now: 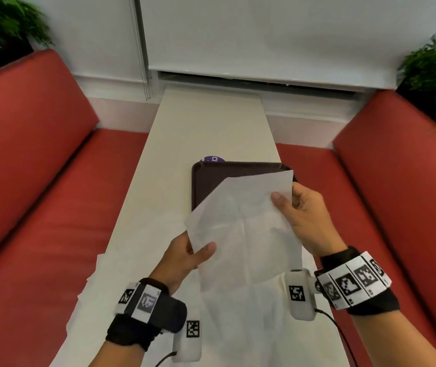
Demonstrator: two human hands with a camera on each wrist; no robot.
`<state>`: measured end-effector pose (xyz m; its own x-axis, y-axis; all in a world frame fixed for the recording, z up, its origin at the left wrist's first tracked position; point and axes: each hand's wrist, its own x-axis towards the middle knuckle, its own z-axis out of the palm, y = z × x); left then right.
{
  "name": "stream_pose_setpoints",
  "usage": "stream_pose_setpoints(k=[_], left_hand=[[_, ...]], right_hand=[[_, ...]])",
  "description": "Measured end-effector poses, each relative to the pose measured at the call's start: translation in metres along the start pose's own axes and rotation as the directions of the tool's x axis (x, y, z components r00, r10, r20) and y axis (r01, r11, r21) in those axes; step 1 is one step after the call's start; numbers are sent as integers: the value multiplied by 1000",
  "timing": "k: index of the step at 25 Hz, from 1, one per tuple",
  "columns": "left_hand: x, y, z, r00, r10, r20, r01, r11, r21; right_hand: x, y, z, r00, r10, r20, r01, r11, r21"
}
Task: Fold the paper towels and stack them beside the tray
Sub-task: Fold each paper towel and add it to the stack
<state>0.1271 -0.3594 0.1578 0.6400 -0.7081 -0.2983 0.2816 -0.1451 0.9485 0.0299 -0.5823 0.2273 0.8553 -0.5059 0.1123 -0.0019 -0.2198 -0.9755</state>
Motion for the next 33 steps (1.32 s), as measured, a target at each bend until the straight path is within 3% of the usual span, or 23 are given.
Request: stream_pose_setpoints(k=[2, 4, 7, 9, 12, 15, 18, 24, 26, 28, 30, 33], left_hand=[[0, 17, 9, 999, 32, -6, -32, 997, -73], [-1, 28, 12, 993, 59, -102, -68, 994, -88], [0, 35, 7, 983, 83, -164, -99, 990, -96], [1, 39, 2, 978, 110, -179, -122, 991, -59], [0, 47, 0, 972, 155, -175, -170, 982, -78], [-3, 54, 0, 973, 189, -129, -198, 978, -65], [-5, 59, -3, 987, 141, -77, -148, 983, -108], [-5, 62, -11, 991, 69, -118, -92, 975, -202], [-5, 61, -14, 994, 75, -82, -95, 958, -272], [-5, 59, -16, 991, 125, -50, -132, 977, -169], [-5, 55, -17, 988, 154, 0, -154, 987, -34], [3, 41, -10, 990, 66, 121, -77, 993, 88]], right_hand=[[-4, -6, -3, 998, 54, 10, -55, 995, 87], [-10, -11, -9, 992, 121, 36, -125, 980, 152], [-23, -12, -19, 955, 229, 190, -259, 954, 150], [-32, -9, -23, 937, 242, 254, -278, 954, 116], [-36, -9, -23, 962, 190, 198, -216, 969, 121], [-37, -5, -21, 976, 169, 140, -199, 949, 243], [-38, 3, -23, 980, 171, 98, -192, 940, 283], [-48, 6, -18, 988, 145, 59, -157, 932, 327], [-52, 6, -18, 990, 137, 45, -144, 906, 399], [-57, 11, -18, 984, 180, 13, -168, 884, 437], [-64, 21, -17, 972, 222, -83, -182, 924, 338], [-86, 42, -17, 945, 264, -193, -217, 947, 235]])
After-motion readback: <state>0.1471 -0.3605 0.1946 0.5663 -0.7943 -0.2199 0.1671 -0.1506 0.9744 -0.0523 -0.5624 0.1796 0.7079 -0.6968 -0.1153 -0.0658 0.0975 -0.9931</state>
